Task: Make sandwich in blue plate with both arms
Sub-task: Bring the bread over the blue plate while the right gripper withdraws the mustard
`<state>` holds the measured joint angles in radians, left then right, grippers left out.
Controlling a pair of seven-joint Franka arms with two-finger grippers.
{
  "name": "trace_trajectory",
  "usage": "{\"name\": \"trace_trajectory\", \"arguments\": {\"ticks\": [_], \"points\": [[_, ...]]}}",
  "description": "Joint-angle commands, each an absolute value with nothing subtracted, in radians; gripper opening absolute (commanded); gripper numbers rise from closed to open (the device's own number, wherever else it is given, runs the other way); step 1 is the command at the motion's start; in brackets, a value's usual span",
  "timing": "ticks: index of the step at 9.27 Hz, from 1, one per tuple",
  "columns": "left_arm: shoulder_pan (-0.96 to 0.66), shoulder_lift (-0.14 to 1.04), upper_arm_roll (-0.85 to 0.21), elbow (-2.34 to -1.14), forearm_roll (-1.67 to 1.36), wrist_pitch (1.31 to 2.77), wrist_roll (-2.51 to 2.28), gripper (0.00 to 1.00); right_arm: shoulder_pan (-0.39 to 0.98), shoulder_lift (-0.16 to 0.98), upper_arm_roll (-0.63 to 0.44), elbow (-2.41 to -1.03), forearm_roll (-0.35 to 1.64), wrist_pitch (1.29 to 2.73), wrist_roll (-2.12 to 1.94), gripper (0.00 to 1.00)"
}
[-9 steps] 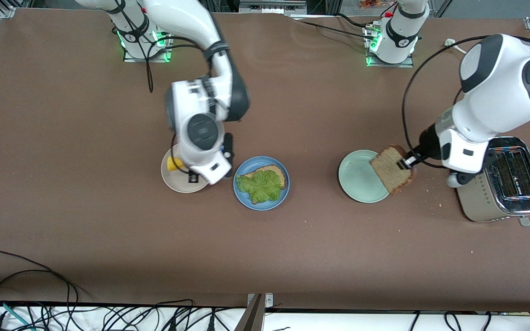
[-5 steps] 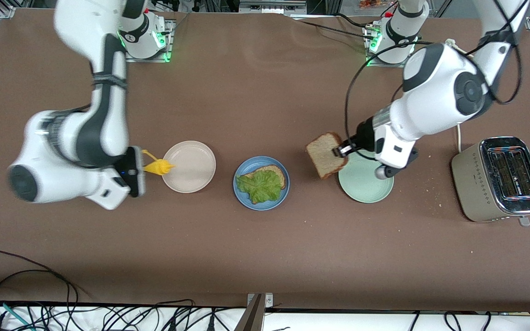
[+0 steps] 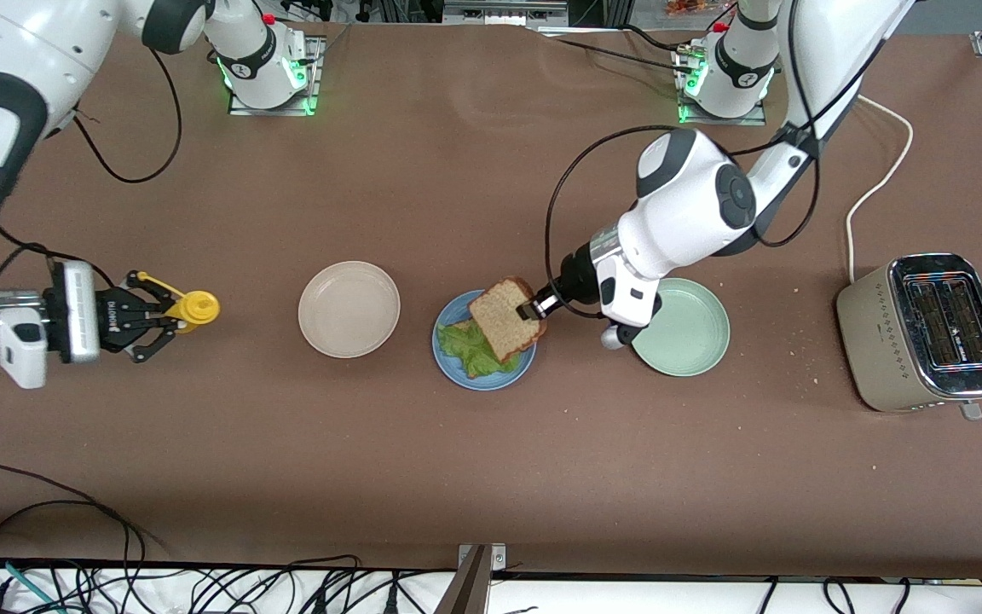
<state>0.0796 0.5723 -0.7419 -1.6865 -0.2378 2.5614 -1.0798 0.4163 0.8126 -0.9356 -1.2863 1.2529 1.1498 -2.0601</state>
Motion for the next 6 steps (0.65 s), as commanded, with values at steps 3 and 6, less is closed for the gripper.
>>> {"name": "trace_trajectory", "arguments": {"ticks": [3, 6], "points": [[-0.014, 0.647, -0.709, -1.732, -0.236, 2.799, -1.060, 0.00, 0.301, 0.822, -0.791, -1.500, 1.465, 1.074, -2.377, 0.00], [-0.037, 0.661, -0.701, -1.781, -0.201, 2.844, -1.060, 0.00, 0.192, 0.860, -0.638, -1.600, 1.499, 1.071, -2.509, 0.00]]}}
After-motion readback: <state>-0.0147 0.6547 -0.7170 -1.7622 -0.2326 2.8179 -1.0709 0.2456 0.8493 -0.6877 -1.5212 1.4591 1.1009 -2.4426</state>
